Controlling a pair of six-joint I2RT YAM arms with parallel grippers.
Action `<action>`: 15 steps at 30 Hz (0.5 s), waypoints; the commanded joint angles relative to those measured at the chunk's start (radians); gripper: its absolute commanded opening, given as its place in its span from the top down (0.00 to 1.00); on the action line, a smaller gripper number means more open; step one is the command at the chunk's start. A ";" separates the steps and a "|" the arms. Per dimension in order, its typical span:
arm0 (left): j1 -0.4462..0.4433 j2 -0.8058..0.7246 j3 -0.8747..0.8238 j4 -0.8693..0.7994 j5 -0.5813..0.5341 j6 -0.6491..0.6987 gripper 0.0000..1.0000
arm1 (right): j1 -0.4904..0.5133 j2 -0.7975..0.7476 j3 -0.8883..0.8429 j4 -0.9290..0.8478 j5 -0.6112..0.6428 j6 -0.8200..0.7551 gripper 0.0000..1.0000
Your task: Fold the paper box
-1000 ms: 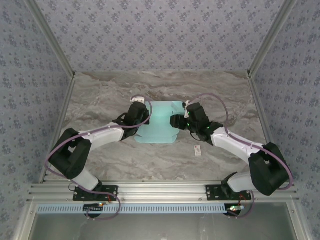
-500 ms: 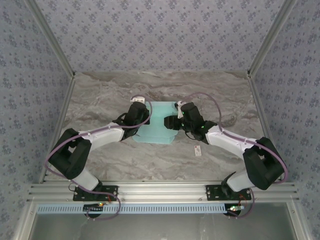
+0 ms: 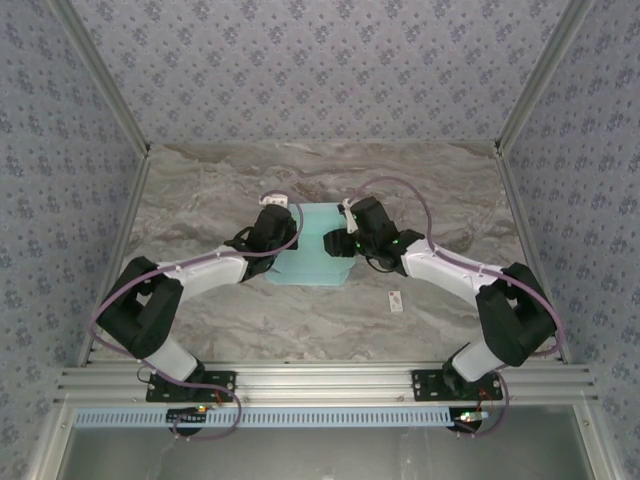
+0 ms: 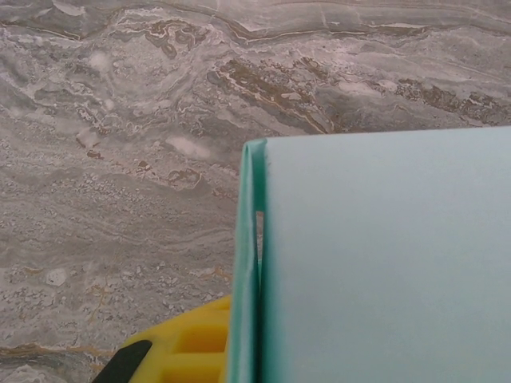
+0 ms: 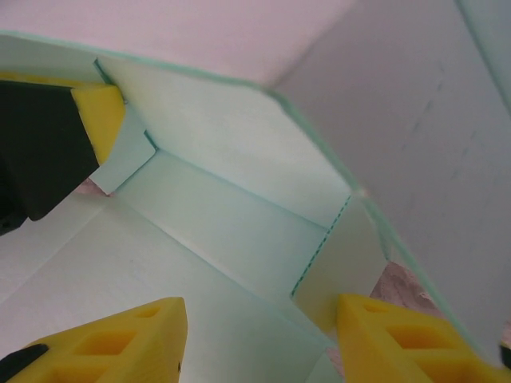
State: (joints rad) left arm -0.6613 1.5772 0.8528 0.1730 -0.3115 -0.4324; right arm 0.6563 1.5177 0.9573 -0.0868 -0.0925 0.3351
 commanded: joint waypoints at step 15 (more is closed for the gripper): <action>0.048 -0.039 -0.009 0.012 0.043 -0.025 1.00 | -0.117 -0.300 0.127 -0.427 -0.097 -0.322 0.43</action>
State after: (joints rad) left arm -0.6216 1.5772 0.8528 0.1768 -0.2871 -0.4397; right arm 0.5911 1.2613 1.0428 -0.4152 -0.1383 0.0933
